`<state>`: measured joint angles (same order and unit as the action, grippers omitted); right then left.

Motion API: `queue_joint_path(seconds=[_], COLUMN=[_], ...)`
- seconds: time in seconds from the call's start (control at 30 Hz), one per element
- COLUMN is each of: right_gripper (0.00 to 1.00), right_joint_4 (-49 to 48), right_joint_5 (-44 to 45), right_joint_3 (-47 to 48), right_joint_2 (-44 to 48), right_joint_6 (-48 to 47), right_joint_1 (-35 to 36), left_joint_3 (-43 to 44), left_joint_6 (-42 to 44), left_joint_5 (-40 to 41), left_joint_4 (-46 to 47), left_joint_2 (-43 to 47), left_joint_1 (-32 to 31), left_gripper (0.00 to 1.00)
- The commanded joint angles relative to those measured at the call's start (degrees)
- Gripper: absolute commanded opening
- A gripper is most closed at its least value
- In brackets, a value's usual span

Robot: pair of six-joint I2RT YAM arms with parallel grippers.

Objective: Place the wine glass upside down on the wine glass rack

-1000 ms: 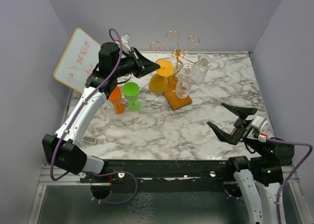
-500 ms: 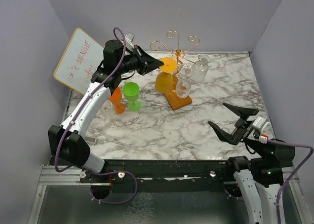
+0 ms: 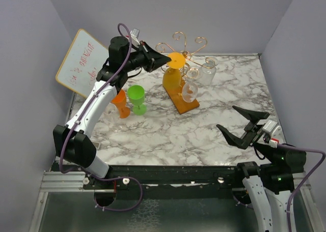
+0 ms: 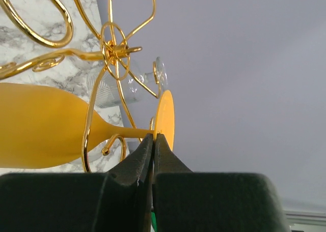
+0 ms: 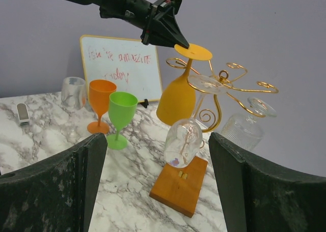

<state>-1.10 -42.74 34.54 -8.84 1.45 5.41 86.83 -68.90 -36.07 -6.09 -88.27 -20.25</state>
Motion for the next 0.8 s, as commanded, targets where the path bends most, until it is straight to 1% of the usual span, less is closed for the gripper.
queue_joint_path(seconds=[0.0, 0.27, 0.77], right_gripper=[0.86, 0.86, 0.86], right_joint_4=[1.02, 1.02, 0.03], right_joint_5=[1.78, 2.05, 5.83], right_joint_3=[0.4, 0.59, 0.02], right_joint_2=[0.88, 0.87, -0.03], right_joint_6=[0.03, 0.21, 1.57], right_joint_1=[-0.11, -0.08, -0.11], left_joint_3=[2.66, 0.57, -4.1], left_joint_6=[2.25, 3.28, 3.34], left_joint_5=[3.98, 4.98, 0.93], left_joint_4=[-0.62, -1.77, -3.14], left_joint_2=[-0.06, 2.44, 7.45], left_joint_1=[1.09, 4.01, 4.61], left_gripper=[0.0, 0.0, 0.0])
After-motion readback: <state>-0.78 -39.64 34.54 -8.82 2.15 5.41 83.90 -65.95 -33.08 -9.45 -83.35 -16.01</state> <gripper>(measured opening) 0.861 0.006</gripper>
